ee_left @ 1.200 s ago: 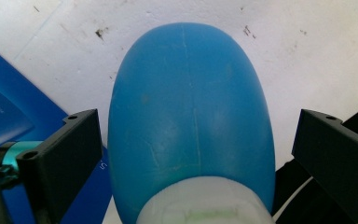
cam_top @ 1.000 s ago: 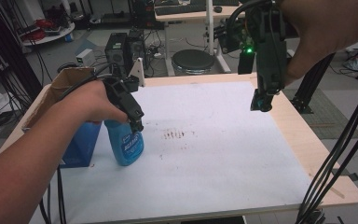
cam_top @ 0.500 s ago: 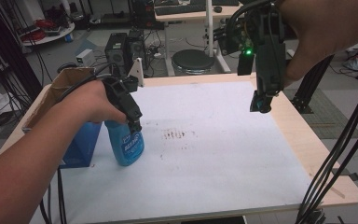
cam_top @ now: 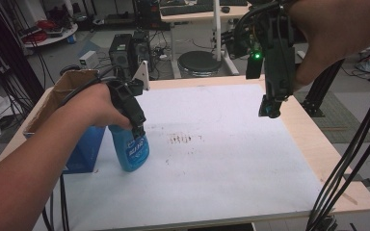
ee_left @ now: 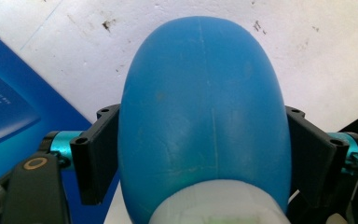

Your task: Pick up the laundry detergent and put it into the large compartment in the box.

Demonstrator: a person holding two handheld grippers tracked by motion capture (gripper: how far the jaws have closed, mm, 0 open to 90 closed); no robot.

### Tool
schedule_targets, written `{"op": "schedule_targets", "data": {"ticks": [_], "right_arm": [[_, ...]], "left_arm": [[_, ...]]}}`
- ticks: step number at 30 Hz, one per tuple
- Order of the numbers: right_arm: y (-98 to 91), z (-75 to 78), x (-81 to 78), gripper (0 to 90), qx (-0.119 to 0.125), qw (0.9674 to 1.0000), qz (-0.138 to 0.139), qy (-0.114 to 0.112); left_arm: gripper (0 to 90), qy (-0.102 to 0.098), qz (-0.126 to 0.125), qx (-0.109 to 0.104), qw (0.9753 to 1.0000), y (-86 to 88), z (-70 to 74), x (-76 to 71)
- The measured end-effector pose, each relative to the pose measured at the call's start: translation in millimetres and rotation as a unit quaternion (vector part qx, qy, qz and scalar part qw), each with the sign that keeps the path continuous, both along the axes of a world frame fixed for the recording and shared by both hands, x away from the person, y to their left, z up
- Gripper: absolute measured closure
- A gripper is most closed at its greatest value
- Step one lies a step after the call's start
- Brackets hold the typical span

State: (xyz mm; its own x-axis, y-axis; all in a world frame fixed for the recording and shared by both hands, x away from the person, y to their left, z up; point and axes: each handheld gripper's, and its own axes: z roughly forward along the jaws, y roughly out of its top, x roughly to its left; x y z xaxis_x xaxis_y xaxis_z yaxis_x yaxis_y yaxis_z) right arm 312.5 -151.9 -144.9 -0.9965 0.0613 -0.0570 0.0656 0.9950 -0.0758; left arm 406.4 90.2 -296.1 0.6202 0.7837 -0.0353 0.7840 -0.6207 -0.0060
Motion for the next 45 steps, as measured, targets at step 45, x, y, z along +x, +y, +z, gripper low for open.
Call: {"op": "schedule_targets", "data": {"ticks": [45], "right_arm": [[-0.1,-0.2,1.5,2.0,-0.001,1.0,-0.003,-0.001]], "left_arm": [[38.0,-0.014,-0.001,0.015,0.9998,-2.9,1.2,-1.9]]}}
